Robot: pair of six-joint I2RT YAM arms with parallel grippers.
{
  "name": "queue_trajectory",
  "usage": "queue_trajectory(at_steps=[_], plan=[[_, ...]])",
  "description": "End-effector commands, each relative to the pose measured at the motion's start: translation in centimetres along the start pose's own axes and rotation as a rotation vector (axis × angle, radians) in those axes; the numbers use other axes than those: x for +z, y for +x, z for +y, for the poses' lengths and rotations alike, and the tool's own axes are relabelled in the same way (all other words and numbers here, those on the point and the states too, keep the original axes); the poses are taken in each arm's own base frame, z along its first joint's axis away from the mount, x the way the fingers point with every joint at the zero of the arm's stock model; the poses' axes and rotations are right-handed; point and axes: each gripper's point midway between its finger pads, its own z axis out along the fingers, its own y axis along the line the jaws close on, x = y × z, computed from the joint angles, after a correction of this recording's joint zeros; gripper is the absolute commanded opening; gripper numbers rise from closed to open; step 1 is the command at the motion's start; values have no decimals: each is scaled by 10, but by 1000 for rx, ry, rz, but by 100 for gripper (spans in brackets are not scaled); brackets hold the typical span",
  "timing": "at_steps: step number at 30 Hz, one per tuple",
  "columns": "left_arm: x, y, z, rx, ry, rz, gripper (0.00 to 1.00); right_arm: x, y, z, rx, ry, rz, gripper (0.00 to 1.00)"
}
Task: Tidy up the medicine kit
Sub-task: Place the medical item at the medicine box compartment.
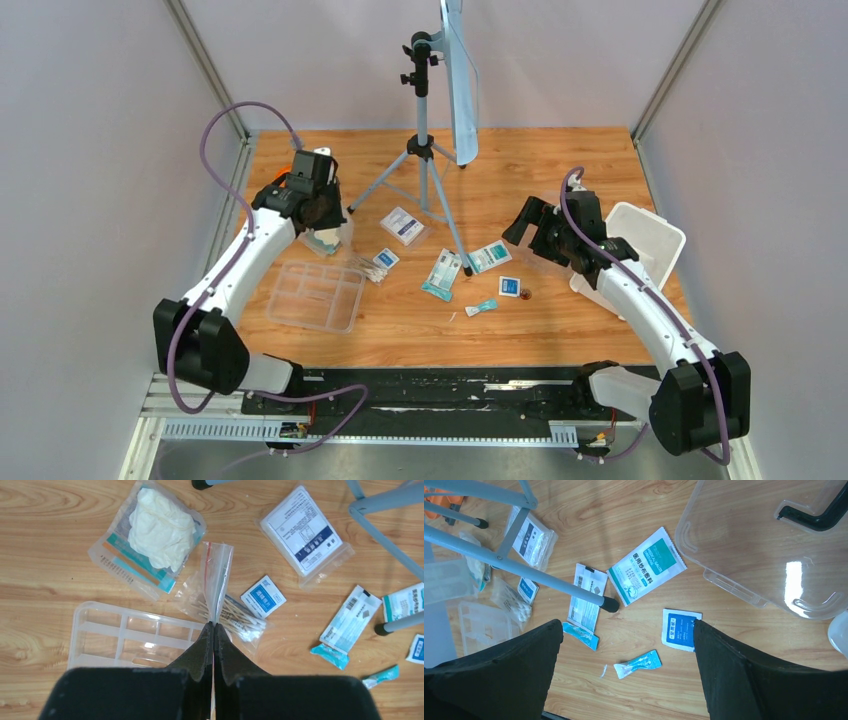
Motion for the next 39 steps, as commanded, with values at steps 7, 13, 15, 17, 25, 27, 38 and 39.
queue_trajectory(at_steps=[7,13,15,17,25,27,38,39], plan=[[-59,-1,-40,103,297,-42,0,-5,-11,22,-24,-97,-34,100],[-80,2,-40,141,347,-89,0,-9,-12,24,-32,-111,-47,100],[-91,4,-32,139,328,-124,0,-10,-12,23,-35,-111,-53,100],[-98,11,-21,120,293,-141,0,-11,-12,22,-40,-110,-56,100],[-99,41,15,13,129,-85,0,-11,-13,23,-45,-114,-59,100],[-103,44,20,-1,104,-86,0,-11,-14,24,-47,-116,-62,100],[-111,70,47,-72,-2,-60,0,-14,-14,26,-54,-130,-68,100],[-110,73,48,-79,-8,-54,0,-14,-13,26,-55,-132,-68,100]])
